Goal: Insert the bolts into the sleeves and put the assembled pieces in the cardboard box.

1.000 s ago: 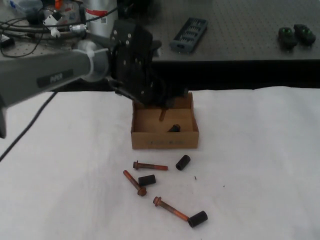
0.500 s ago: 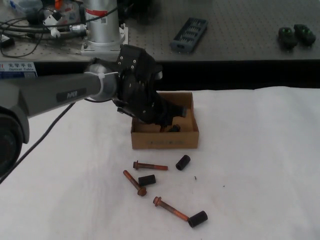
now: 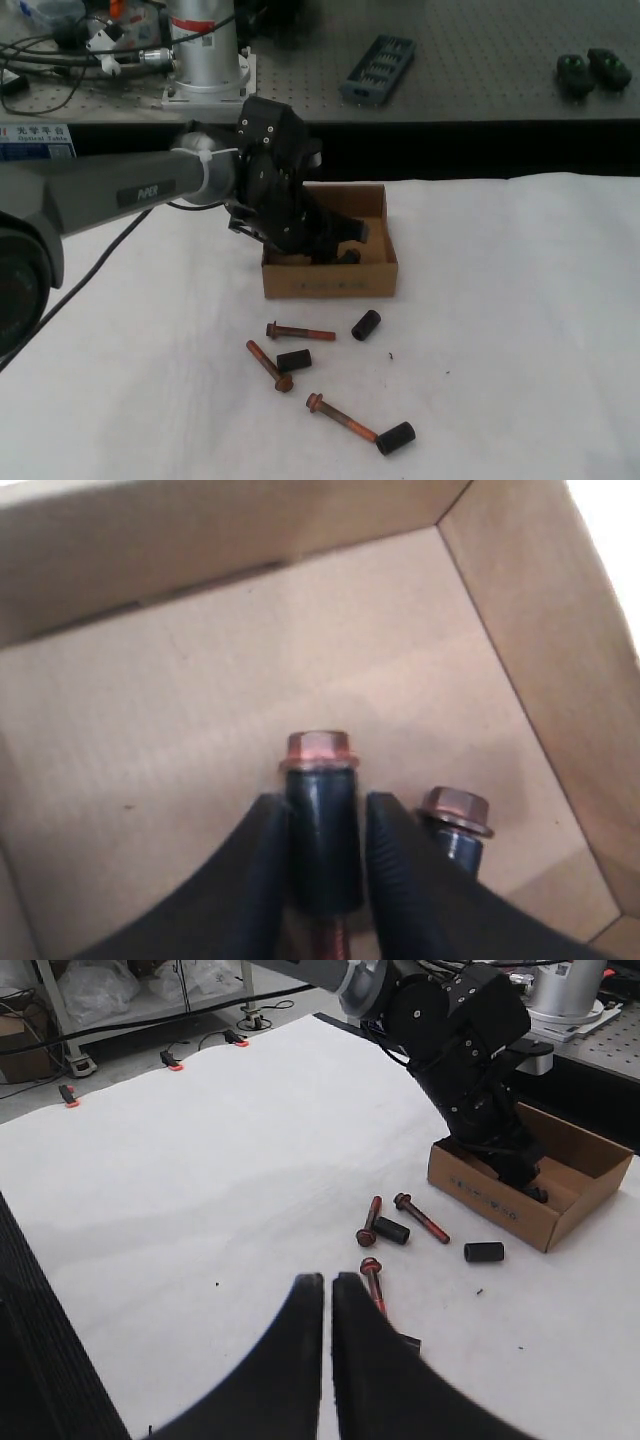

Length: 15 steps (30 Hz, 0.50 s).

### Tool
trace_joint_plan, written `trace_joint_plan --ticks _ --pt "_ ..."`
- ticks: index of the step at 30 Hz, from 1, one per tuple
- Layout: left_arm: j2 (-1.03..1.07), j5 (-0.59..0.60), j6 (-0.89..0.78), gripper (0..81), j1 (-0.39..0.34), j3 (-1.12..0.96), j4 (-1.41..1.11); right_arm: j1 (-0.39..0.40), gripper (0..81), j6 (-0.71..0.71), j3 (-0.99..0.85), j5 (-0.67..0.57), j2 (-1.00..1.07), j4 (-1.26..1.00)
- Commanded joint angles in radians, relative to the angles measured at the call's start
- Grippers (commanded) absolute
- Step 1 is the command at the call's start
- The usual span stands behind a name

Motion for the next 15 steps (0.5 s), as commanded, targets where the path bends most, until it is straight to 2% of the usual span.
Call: trace_joint_plan --ticks 1,7,12,15 --pt "-0.007 -0.007 0.001 24.4 -0.001 -0.014 0.0 -0.007 3.6 -0.008 -0.003 0.002 -0.008 0.0" --pt "-0.025 0.057 0.001 24.2 -0.001 -0.031 -0.02 -0.007 3.6 -0.008 -0.003 0.002 -0.008 0.0" --pt "-0.093 0.074 0.001 24.2 -0.001 -0.031 -0.026 -0.007 3.6 -0.008 -0.003 0.121 0.003 -0.001" --pt "-0.146 0.074 0.001 22.0 -0.001 -0.031 -0.015 -0.007 3.6 0.0 -0.003 0.13 0.048 -0.001"
